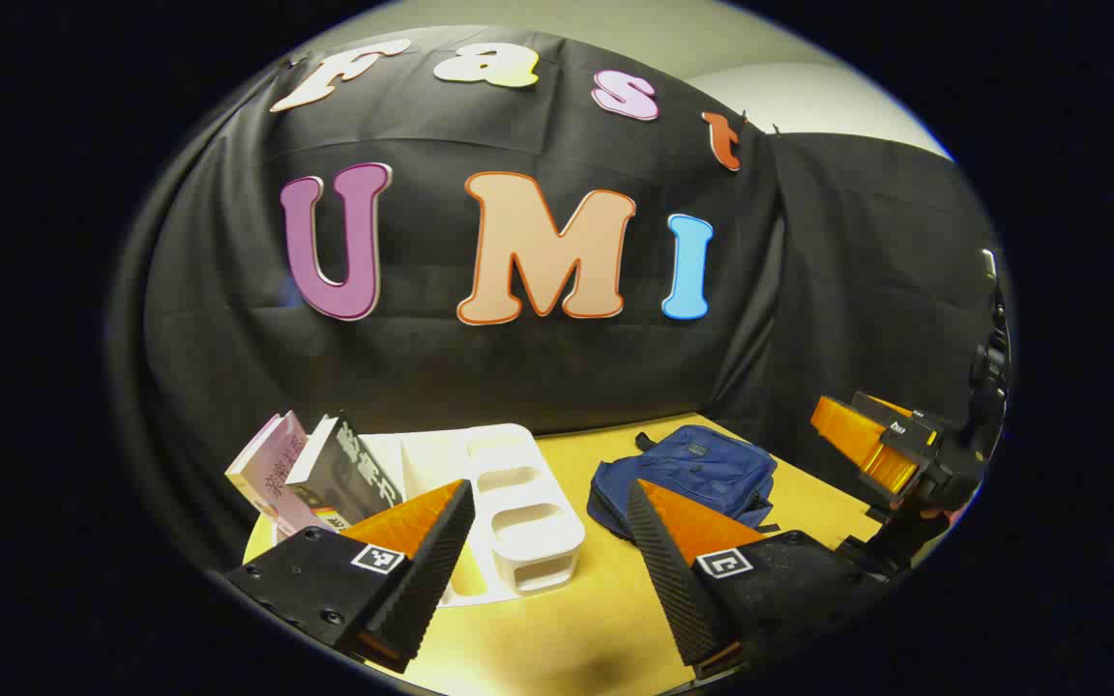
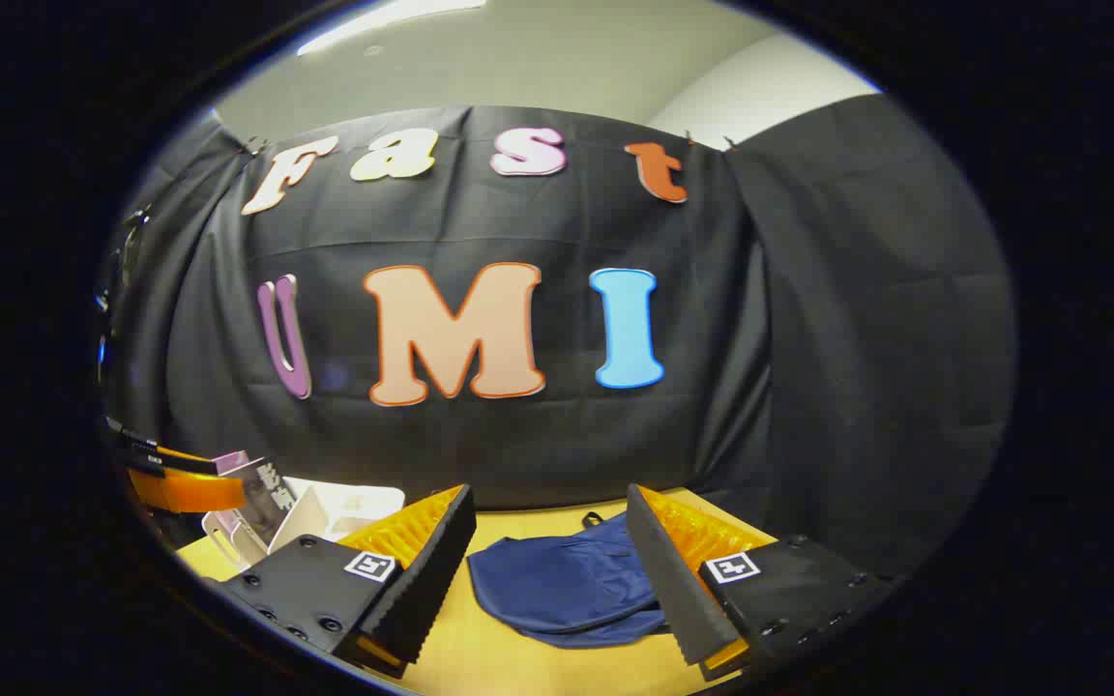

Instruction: Open the schoolbag, grab two books from the bookshelf and put them into the schoolbag.

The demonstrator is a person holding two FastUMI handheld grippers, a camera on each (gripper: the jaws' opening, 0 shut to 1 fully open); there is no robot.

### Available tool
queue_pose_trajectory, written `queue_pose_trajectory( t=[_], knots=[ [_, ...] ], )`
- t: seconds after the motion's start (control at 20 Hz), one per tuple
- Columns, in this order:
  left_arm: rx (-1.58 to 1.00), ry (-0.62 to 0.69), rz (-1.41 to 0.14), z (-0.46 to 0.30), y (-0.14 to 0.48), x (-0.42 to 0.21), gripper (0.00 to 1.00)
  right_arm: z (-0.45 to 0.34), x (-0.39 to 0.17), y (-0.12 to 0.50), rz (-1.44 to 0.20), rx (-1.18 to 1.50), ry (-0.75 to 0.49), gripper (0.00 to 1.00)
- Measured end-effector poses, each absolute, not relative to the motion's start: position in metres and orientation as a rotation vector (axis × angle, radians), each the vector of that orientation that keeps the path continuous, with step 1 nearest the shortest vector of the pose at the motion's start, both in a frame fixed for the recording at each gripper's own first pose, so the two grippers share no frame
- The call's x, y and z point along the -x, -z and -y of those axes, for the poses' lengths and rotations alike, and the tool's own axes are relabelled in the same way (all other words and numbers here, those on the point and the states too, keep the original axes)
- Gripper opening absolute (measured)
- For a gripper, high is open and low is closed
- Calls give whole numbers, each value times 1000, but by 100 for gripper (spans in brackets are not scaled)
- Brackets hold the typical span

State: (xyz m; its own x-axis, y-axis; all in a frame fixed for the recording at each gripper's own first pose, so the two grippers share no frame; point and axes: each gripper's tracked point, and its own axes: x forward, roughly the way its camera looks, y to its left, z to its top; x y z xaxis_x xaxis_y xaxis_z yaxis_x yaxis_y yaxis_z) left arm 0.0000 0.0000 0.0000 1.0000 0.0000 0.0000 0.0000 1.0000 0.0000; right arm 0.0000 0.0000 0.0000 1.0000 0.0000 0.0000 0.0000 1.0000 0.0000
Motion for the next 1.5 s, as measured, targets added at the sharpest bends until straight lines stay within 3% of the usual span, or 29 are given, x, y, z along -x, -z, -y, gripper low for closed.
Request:
queue_pose_trajectory(
  t=[0.1, 0.35, 1.05, 1.25, 1.4, 1.5],
  knots=[
    [46, -9, 33, -5, -6, 2, 93, -23, 2, -4, 4, 6, -57, 95],
    [77, -59, 52, -9, -16, -4, 93, -11, -3, -18, 18, -8, -80, 97],
    [86, -149, 77, -1, -29, -15, 93, 76, -28, 20, -70, 217, 6, 99],
    [86, -233, 76, -18, -28, -13, 93, 97, -37, 41, -85, 328, 69, 96],
    [86, -288, 63, -37, -25, -7, 92, 109, -44, 64, -114, 413, 97, 100],
    [62, -327, 67, -47, -28, -1, 93, 114, -49, 79, -135, 472, 100, 95]
  ],
)
